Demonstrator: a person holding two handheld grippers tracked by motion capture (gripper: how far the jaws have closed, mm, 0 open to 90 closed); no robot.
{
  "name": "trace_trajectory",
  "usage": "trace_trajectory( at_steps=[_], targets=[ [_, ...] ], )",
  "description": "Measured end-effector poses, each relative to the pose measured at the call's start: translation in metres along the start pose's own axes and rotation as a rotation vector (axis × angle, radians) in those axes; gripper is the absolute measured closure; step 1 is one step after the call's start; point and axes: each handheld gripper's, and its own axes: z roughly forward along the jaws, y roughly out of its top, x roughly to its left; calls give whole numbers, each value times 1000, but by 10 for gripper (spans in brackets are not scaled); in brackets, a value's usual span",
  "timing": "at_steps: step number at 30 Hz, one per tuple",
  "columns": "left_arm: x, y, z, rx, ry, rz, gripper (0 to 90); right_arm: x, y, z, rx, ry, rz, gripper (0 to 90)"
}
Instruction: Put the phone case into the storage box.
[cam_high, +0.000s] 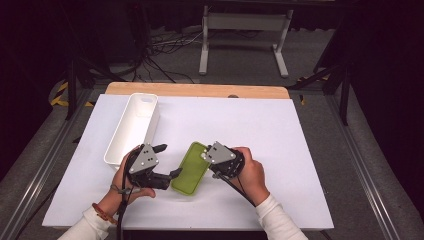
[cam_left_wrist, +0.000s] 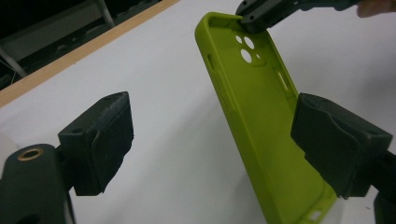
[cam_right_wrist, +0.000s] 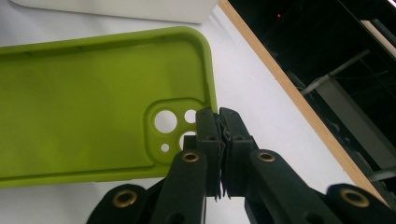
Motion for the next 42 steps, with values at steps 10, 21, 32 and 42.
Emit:
trace_trajectory(
  at_steps=[10,21,32,42],
  targets=[
    [11,6,11,21,-17,-24,230,14,8,-7,-61,-1,-72,881],
    [17,16,16,10,-60,-36,278,21,11,-12,-115,-47,-129,879],
    [17,21,21,22,-103,-38,426,29,11,-11,-135,-96,-191,875],
    [16,25,17,-7,-129,-26,629,31,9,-11,-143,-119,-236,876]
  ],
)
